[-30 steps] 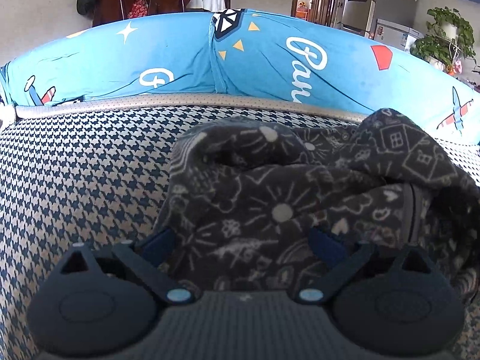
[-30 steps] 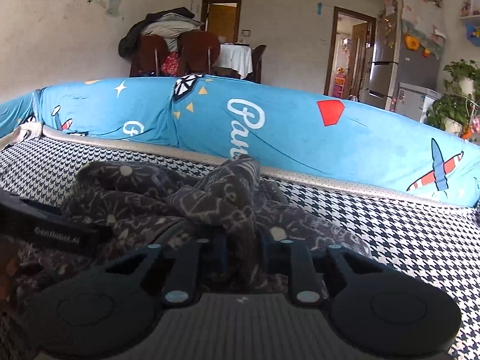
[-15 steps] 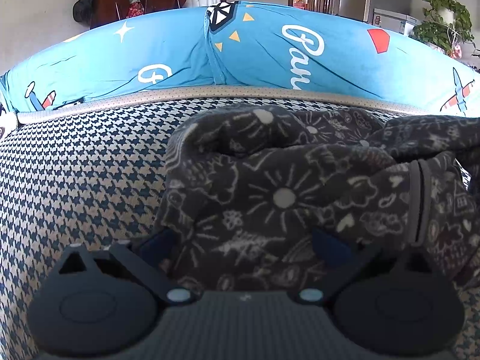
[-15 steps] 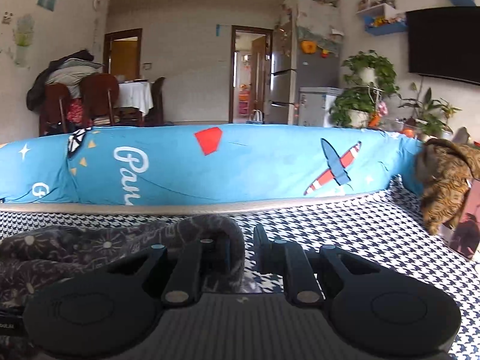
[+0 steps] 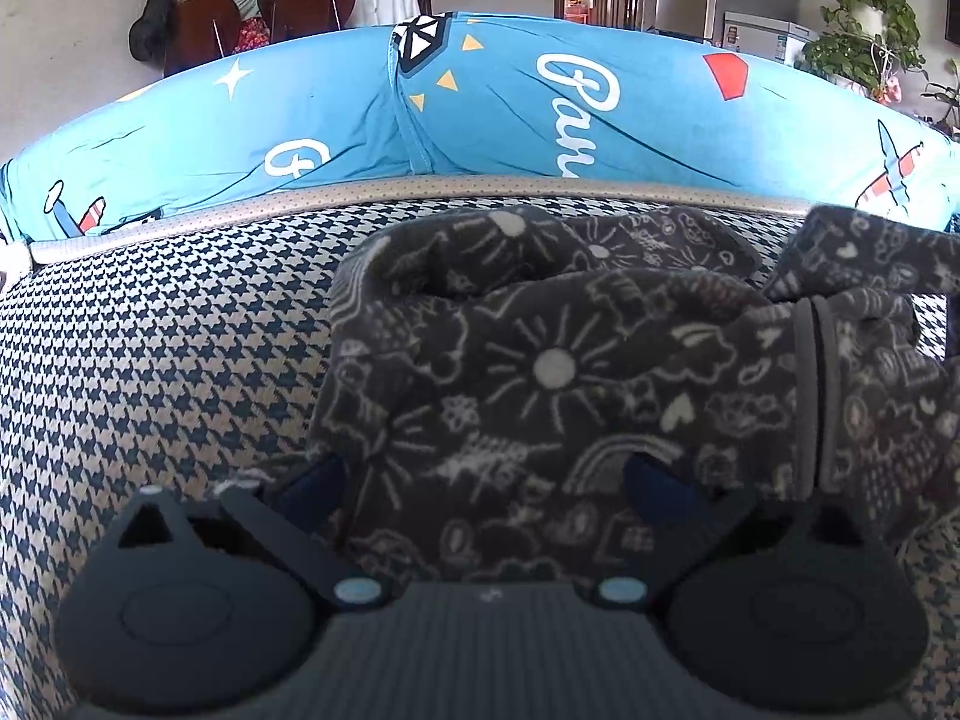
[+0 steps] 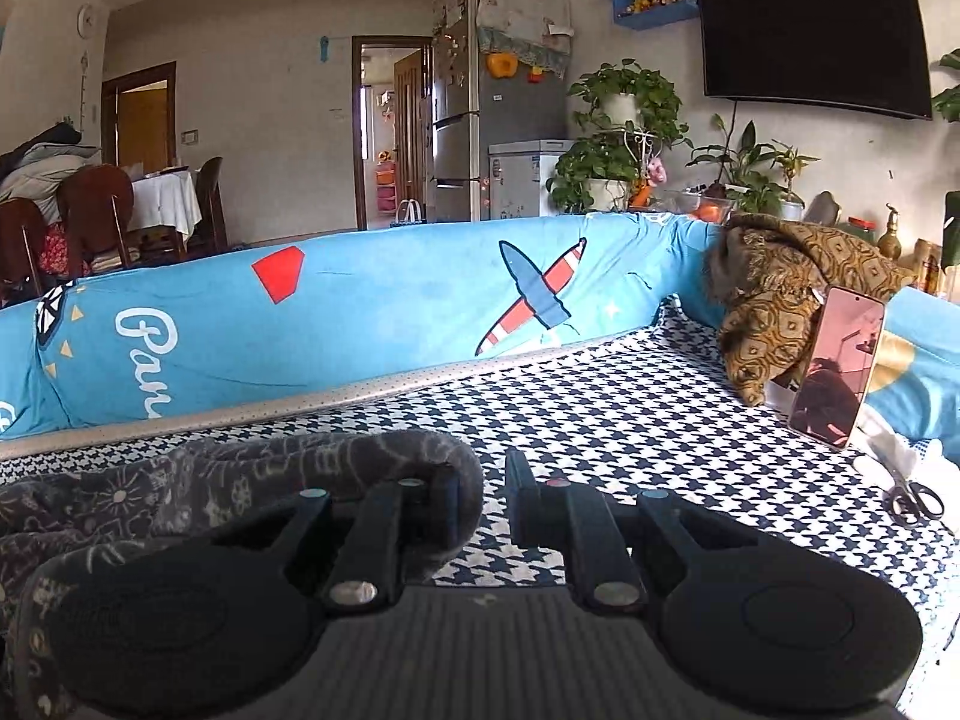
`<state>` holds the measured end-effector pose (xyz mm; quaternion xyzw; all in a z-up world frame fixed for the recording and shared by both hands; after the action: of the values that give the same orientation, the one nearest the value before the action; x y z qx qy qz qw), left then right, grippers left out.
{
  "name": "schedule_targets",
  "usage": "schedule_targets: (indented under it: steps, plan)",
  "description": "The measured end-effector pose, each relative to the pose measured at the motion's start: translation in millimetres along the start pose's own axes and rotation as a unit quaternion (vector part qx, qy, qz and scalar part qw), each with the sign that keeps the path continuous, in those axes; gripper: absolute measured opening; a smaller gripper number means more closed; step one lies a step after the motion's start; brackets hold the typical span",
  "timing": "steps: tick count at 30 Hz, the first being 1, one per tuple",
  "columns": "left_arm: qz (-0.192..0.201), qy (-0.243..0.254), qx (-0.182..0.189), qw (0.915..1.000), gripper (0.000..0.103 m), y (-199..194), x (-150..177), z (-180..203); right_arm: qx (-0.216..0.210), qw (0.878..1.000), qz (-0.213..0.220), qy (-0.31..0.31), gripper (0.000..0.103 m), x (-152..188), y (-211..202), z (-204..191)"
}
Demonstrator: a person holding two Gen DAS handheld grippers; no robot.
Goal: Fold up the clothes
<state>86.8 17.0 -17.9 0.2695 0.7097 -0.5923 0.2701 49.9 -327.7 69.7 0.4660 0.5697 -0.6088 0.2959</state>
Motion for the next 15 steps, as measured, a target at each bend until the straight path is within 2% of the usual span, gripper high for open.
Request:
schedule_targets:
  steps: [4,6,10,11,15]
  plan:
    - [-0.004,-0.001,0.0,1.0,0.103,-3.7,8.0,-0.1,-0.003,0.999,-0.037,0.033,0.015,13.3,-2.7,15.0]
    - [-0.012,-0.004,0.003,0.9999,0.103,-4.9,14.5,-0.3,0.0,0.998,-0.051,0.036,0.026,19.7,-5.1,19.6]
    - [-0.033,-0.017,0.01,0.9993,0.103,-4.0,29.1,-2.7,-0.002,0.998,-0.058,0.027,0.038,26.9,-16.1,21.7]
    - [-0.033,-0.016,0.009,0.9993,0.103,-4.7,31.1,-2.9,-0.002,0.998,-0.059,0.024,0.045,29.0,-19.6,22.1]
    - [-0.029,-0.004,0.002,0.9996,0.103,-7.8,37.0,-1.9,-0.018,0.997,-0.074,0.024,0.057,41.9,-33.0,22.9]
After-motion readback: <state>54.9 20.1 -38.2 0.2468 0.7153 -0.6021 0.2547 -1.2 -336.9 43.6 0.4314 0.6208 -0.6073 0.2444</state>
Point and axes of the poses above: each gripper's, at about its wrist camera, not at the fingertips, and y roughly the way its jaws point, z to its right, x to its underside, the point moved 9 cm from there along y, roughly the way its jaws point, and after that the axes turned 11 degrees about -x, right-handed, at the moved point
